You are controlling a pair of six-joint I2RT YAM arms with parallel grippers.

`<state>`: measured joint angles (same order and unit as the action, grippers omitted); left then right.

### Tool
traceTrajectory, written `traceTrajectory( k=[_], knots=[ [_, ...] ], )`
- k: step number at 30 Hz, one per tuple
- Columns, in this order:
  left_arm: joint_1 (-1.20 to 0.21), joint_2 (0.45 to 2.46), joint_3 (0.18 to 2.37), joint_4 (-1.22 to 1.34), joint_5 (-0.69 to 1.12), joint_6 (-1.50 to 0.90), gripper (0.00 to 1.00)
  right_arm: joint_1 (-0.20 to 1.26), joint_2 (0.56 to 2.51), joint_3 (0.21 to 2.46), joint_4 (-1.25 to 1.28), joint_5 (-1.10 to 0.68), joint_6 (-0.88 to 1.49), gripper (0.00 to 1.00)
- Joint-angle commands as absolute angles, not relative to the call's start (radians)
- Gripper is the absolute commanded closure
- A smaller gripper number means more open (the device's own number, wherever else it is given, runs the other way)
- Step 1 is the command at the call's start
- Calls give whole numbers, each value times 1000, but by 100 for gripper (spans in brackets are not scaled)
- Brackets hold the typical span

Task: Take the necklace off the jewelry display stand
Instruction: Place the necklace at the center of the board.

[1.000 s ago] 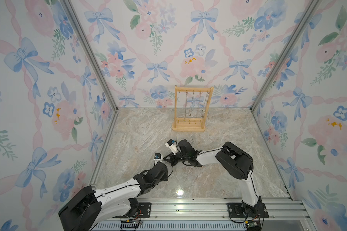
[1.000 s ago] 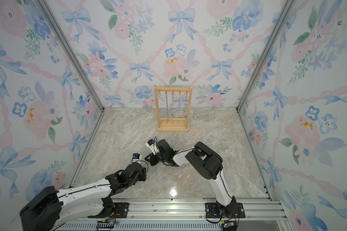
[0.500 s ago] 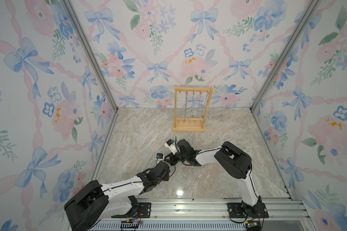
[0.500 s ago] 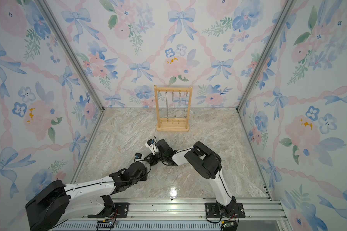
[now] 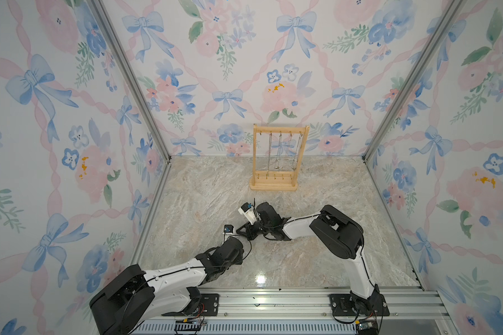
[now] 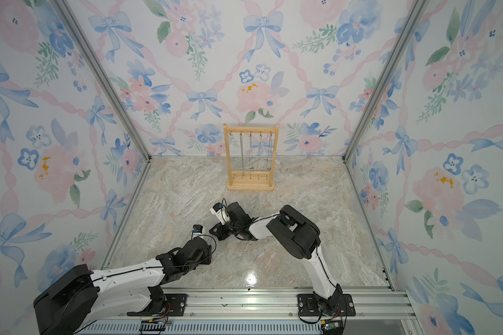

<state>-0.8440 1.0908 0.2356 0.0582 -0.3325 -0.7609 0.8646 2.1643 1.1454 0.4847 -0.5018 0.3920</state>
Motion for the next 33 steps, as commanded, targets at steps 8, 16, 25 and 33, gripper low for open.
traceTrajectory(
  k=[8,16,25,33],
  knots=[
    [-850,1095,196,46,-347,-814,100,854,2190,1180,451,-513,379,93],
    [-860,1071,173,43,-328,-840,100,850,2191,1187,441,-511,376,92],
    [-886,1065,158,28,-317,-874,100,842,2200,1213,405,-503,377,89],
    [-896,1054,152,12,-321,-890,100,839,2204,1223,391,-500,376,85]
  ],
)
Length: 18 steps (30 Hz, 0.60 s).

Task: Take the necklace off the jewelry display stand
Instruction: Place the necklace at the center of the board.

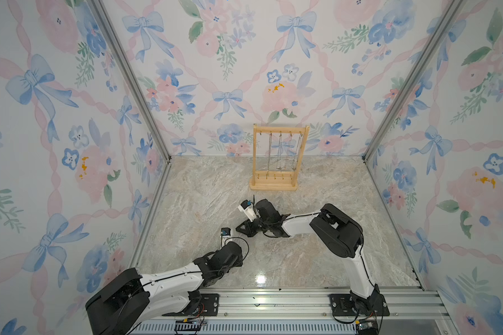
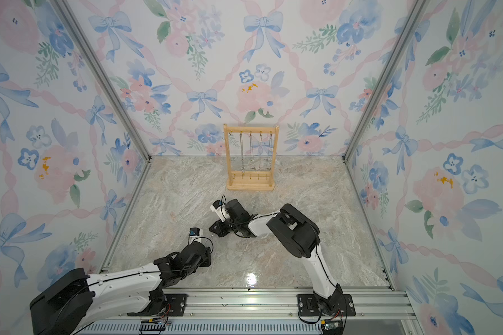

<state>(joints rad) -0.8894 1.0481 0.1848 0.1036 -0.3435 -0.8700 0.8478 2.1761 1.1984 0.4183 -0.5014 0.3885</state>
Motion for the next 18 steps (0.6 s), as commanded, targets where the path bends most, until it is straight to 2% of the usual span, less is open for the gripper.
traceTrajectory(
  k=[1,7,18],
  knots=[
    [-896,1054,152,11,-323,-890,100,840,2204,1224,390,-498,377,83],
    [-896,1058,155,2,-327,-893,100,835,2207,1232,366,-482,381,76],
    [-896,1063,160,-19,-349,-910,100,808,2205,1232,371,-510,426,71]
  ],
)
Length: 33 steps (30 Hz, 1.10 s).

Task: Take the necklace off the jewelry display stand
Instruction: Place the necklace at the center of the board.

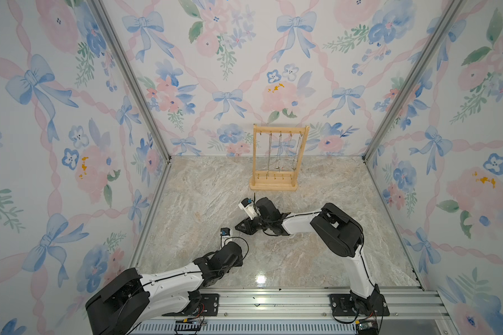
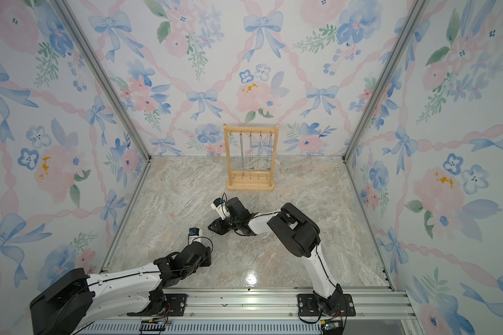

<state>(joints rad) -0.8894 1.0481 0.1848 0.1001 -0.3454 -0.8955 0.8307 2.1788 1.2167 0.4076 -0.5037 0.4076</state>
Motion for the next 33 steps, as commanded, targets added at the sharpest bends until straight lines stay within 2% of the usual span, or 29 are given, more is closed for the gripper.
traceTrajectory(
  k=[1,21,33],
  knots=[
    [-896,1062,160,-20,-351,-911,100,804,2203,1231,370,-515,430,71],
    [-896,951,170,-80,-389,-913,100,774,2145,1221,319,-503,407,68],
    [-896,935,262,-79,-419,-847,91,769,2045,1137,389,-473,398,67]
  ],
)
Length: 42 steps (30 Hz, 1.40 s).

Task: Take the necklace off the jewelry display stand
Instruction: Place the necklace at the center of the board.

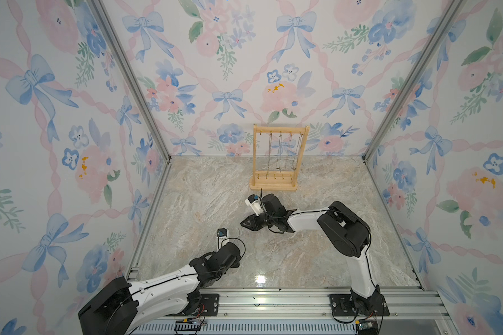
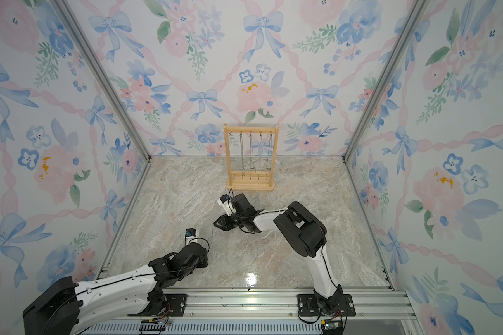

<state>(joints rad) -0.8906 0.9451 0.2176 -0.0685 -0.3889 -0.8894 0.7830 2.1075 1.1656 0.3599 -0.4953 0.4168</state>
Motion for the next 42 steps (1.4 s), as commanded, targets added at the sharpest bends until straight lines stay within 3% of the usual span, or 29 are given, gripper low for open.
traceTrajectory(
  k=[1,6,16,24,28,33,42],
  knots=[
    [-896,931,274,-79,-426,-838,89,770,2028,1119,405,-463,396,67],
    [-896,919,345,-77,-477,-784,78,765,1910,996,525,-374,381,66],
    [-896,993,518,-11,-554,-618,43,728,1523,688,753,-36,364,57],
    [-896,1107,568,215,-471,-506,14,697,1210,637,519,220,309,37],
    [-894,1181,551,370,-437,-465,2,666,1072,645,365,233,294,25],
    [-880,1254,505,468,-384,-457,2,637,946,699,140,189,289,14],
    [-833,1221,435,492,-358,-476,2,607,919,869,-111,75,327,17]
  ],
)
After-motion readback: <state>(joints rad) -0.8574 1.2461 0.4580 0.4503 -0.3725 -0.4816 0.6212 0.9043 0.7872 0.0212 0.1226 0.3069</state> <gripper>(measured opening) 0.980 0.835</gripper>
